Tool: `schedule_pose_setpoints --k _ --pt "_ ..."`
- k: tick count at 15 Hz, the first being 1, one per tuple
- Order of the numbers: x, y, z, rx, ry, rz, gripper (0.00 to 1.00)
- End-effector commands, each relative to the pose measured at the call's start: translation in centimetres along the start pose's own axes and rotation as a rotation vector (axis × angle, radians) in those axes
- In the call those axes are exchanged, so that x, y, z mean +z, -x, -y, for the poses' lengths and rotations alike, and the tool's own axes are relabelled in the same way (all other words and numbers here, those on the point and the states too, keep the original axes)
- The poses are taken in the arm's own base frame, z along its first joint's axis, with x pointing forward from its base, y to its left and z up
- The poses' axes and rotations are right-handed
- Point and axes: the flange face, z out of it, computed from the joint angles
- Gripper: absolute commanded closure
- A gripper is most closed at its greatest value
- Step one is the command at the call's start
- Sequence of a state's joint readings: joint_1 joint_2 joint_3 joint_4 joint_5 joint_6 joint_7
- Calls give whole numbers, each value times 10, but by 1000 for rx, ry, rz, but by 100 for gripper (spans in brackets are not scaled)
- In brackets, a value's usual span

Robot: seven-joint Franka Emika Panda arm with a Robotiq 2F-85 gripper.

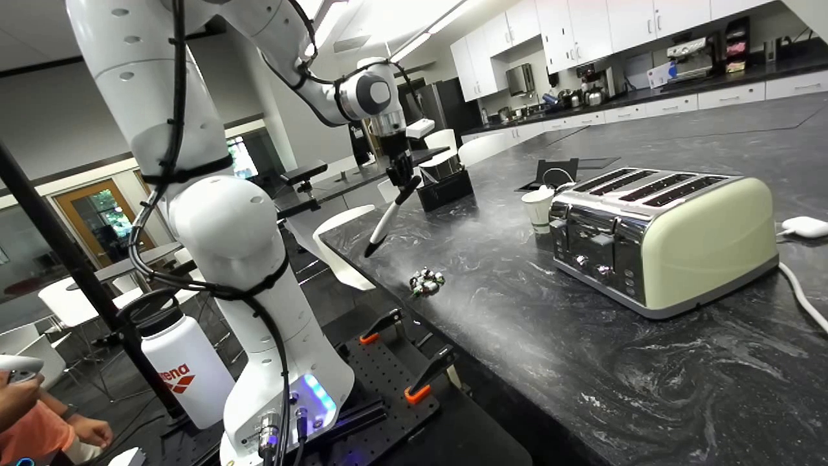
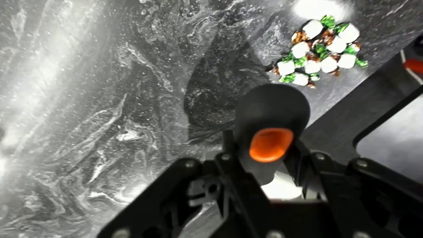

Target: Use the broom to sweep the sweets away from the tables edge

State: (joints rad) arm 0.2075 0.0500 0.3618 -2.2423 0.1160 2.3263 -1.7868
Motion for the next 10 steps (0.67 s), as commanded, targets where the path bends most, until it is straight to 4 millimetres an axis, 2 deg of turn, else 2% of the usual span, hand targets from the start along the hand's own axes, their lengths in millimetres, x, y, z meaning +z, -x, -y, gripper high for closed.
schedule_pose_setpoints --k 1,5,6,10 --pt "-2 3 4 -45 -29 11 61" --pt "-6 8 9 -94 -58 33 61" --pt "-6 7 9 -96 -58 33 86" --pt "-9 13 21 -306 -107 65 86"
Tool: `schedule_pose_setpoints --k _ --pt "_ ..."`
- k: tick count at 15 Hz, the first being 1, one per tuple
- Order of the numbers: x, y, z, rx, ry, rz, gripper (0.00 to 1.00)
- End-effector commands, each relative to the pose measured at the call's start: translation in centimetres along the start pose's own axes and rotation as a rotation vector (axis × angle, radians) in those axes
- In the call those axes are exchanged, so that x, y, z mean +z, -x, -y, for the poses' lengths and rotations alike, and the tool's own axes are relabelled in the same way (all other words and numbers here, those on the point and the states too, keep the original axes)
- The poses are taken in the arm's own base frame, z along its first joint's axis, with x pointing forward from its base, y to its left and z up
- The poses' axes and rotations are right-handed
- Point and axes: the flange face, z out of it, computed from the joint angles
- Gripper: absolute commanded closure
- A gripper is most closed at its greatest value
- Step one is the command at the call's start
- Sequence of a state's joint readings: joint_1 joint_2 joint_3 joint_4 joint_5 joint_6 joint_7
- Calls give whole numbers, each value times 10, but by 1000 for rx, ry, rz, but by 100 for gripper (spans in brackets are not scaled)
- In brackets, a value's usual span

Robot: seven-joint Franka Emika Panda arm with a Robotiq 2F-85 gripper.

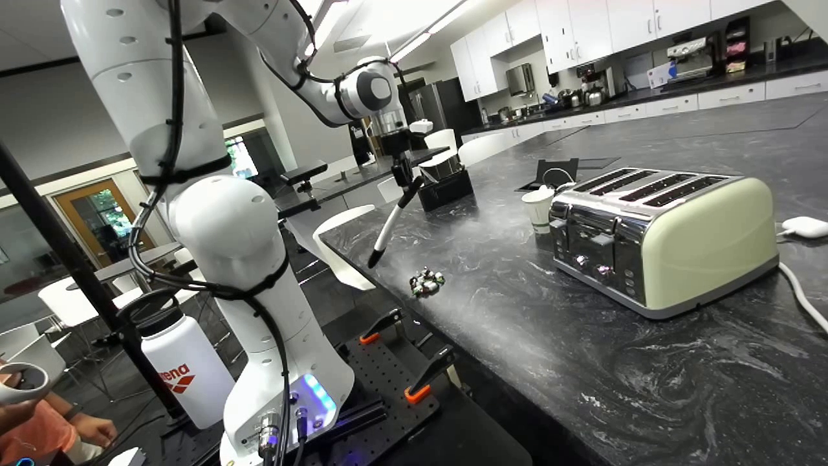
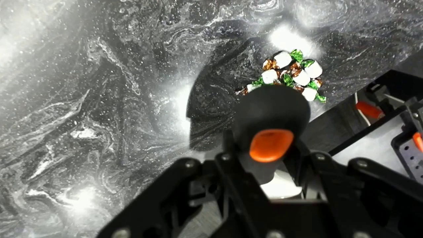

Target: Use the broom to sweep the sweets away from the tables edge

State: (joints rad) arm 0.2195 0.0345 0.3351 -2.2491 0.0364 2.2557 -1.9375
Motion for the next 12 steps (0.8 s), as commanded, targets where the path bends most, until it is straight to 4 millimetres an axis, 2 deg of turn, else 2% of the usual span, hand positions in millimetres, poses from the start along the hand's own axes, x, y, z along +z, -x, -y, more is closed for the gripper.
schedule_pose_setpoints --k 1,7,12 --pt "-10 6 17 -175 -44 34 86" --pt "-7 25 39 -457 -20 72 86" --pt "6 28 54 -557 -12 67 86"
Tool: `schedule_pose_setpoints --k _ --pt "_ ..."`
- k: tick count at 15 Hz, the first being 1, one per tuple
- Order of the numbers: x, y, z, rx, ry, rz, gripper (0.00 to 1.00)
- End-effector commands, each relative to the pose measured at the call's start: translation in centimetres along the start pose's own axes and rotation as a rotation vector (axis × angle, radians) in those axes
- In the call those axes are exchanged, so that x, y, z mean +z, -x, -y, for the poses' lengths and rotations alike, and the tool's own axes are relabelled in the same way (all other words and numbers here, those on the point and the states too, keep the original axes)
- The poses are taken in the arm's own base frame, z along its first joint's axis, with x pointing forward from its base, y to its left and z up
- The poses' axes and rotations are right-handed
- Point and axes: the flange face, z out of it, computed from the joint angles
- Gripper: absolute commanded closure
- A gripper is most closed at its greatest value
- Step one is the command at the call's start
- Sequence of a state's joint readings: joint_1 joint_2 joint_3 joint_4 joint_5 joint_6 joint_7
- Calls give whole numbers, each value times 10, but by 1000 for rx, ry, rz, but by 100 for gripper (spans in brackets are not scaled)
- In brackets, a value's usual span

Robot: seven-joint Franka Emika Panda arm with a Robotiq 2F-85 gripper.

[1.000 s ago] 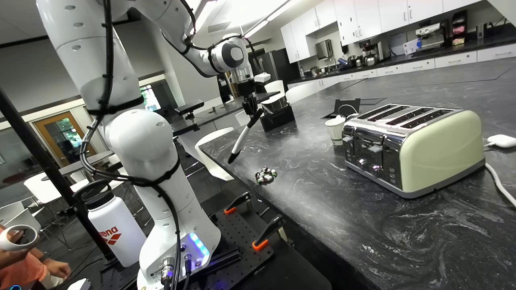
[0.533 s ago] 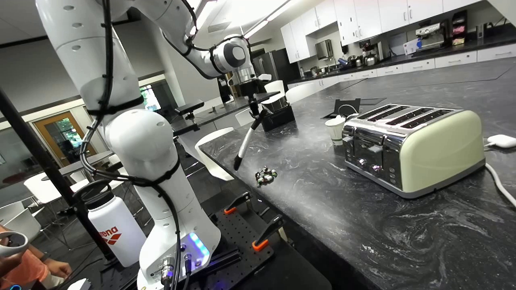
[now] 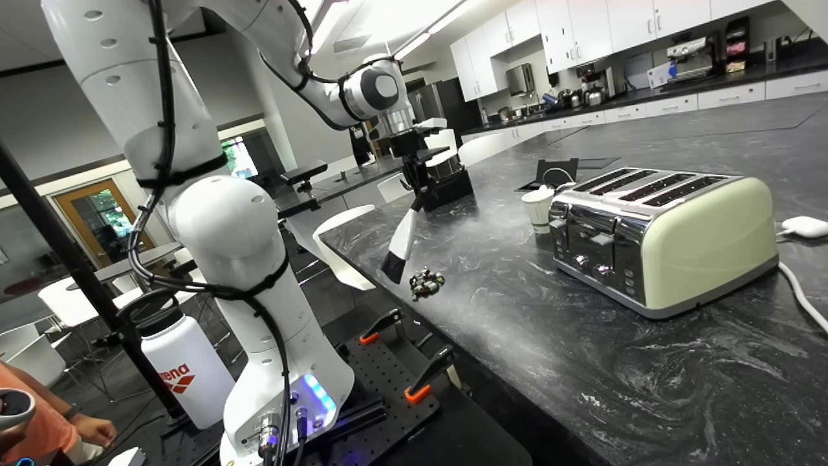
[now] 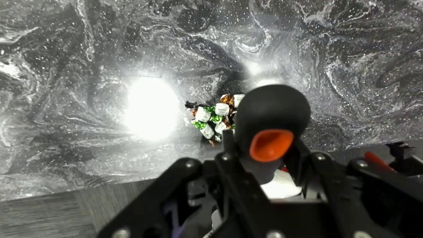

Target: Use the broom to sweep the sweets away from the tables edge

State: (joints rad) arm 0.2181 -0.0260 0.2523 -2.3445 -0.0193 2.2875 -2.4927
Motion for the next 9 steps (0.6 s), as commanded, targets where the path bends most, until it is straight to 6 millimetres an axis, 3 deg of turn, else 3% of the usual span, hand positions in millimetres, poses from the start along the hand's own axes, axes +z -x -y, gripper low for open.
schedule_pose_setpoints --k 1,3,4,7,8,9 --pt "2 -13 11 -59 15 31 86" --pt "7 -19 9 -60 7 35 86" --pt "12 -9 5 -43 -5 -3 61" --pt "16 -14 4 -51 -7 -6 61" --pt "16 -14 3 -52 -7 -5 86" --pt "18 -13 2 -59 -1 -3 86"
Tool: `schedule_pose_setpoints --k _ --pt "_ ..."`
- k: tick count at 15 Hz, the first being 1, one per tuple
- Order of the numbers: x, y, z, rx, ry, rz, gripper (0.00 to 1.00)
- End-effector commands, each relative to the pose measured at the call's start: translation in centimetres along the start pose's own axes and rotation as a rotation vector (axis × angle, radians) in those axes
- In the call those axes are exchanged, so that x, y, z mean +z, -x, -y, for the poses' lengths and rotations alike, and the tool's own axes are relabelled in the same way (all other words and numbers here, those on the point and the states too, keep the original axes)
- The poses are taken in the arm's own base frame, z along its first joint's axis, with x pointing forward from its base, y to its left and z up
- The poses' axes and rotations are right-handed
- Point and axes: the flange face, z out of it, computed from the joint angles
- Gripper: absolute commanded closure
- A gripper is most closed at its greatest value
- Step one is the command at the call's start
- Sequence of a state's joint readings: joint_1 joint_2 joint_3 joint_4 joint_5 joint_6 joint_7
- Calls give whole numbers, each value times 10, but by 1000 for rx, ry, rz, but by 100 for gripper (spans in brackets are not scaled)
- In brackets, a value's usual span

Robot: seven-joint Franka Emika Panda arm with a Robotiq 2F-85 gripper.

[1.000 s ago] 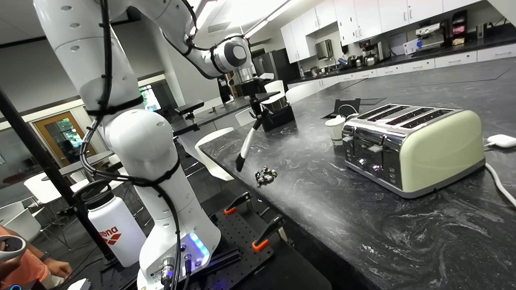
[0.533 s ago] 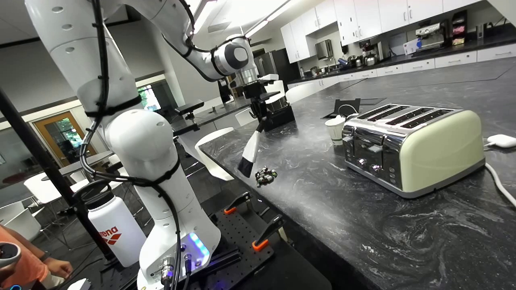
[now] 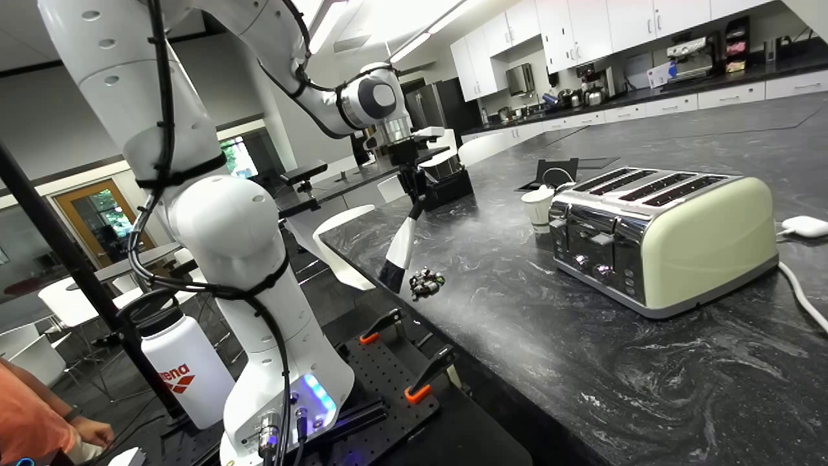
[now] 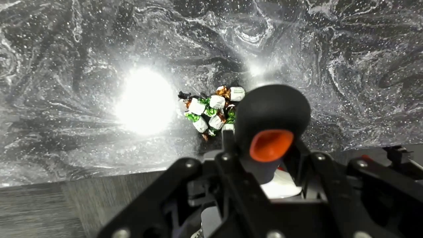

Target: Use the broom to sweep the sweets away from the tables edge

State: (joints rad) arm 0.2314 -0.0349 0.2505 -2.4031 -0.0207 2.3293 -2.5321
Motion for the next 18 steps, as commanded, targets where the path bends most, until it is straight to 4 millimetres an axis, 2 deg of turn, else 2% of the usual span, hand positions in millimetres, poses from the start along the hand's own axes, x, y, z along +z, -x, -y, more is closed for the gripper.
schedule_pose_setpoints --k 1,11,18 --pt "4 3 -2 -7 8 -2 86" --pt "31 18 -3 -10 69 39 86" --pt "48 23 -4 -13 48 30 86"
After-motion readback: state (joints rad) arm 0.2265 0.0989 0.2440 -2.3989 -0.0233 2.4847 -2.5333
